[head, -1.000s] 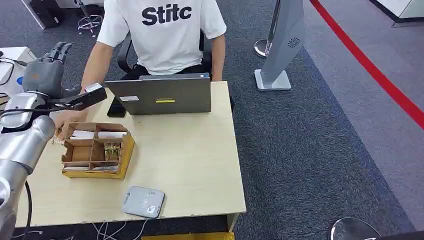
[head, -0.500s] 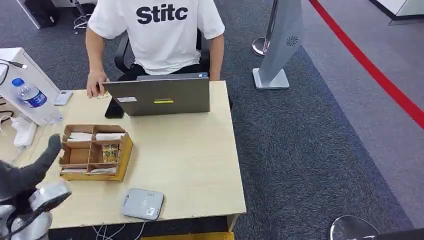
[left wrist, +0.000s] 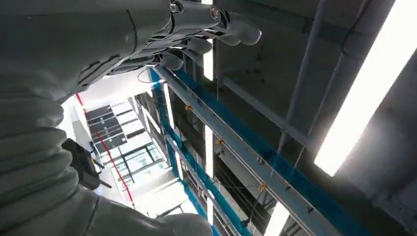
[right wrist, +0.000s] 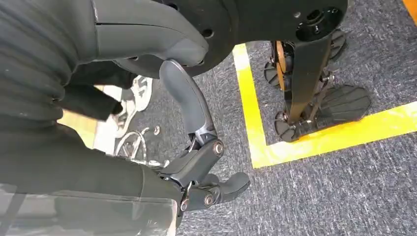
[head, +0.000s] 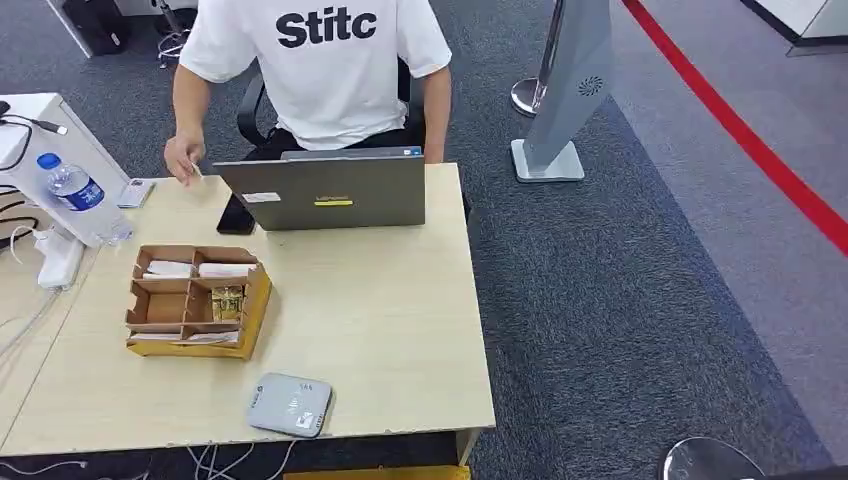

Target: Pass the card to the sensor for recognition and then transmit it.

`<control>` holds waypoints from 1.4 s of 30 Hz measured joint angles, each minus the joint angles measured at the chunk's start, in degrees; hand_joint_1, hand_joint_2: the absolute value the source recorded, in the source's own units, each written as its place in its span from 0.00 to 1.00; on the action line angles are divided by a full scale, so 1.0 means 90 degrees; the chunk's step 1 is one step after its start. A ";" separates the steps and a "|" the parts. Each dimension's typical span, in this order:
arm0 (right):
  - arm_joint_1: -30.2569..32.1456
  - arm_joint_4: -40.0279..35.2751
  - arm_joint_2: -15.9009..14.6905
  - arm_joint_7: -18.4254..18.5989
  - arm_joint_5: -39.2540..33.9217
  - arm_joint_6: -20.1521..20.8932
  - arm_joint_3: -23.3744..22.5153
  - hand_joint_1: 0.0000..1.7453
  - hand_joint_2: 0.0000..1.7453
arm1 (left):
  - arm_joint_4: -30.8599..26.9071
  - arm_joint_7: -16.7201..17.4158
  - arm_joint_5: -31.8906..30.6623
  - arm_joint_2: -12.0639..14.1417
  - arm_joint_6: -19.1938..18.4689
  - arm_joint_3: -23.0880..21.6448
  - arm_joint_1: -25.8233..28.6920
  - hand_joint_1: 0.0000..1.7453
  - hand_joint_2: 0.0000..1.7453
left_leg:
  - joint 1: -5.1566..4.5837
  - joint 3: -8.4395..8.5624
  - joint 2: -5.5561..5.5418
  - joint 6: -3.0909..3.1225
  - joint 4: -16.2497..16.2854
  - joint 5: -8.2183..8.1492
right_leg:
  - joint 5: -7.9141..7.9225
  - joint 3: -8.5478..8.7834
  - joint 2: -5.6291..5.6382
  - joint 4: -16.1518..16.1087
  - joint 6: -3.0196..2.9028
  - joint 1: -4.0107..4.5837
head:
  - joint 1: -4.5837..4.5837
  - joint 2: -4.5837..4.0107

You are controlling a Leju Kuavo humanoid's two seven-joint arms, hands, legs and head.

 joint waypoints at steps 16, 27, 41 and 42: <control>0.0003 0.0000 0.0041 0.0029 -0.0056 -0.0194 -0.0362 0.00 1.00 | 0.3058 0.1314 0.3696 -0.1734 -0.3299 0.3967 0.0216 0.00 1.00 | -0.0012 0.0026 0.0010 0.0011 -0.0001 -0.0017 | -0.0017 0.0012 0.0004 -0.0001 0.0016 -0.0005 | -0.0002 0.0000; -0.0021 0.0000 0.0053 0.0112 0.0301 -0.0046 -0.0406 0.00 1.00 | 0.8788 0.1707 0.1935 -0.0917 -0.3903 0.6030 -0.1130 0.00 1.00 | -0.0017 0.0028 0.0001 0.0013 0.0001 -0.0017 | -0.0017 0.0019 -0.0005 -0.0001 0.0018 -0.0008 | 0.0000 0.0000; -0.0030 -0.0002 0.0051 0.0121 0.0731 0.0238 -0.0396 0.00 1.00 | 1.2513 0.4265 -0.0605 -0.0201 -0.3885 0.5200 -0.1587 0.00 1.00 | -0.0020 0.0028 0.0001 0.0016 0.0005 -0.0018 | -0.0015 0.0019 -0.0006 -0.0001 0.0020 -0.0010 | -0.0002 0.0000; -0.0030 -0.0002 0.0051 0.0126 0.0777 0.0255 -0.0391 0.00 1.00 | 1.2589 0.4477 -0.0758 -0.0206 -0.3895 0.5099 -0.1594 0.00 1.00 | -0.0020 0.0028 0.0001 0.0017 0.0005 -0.0018 | -0.0016 0.0019 -0.0006 -0.0001 0.0020 -0.0010 | -0.0002 0.0000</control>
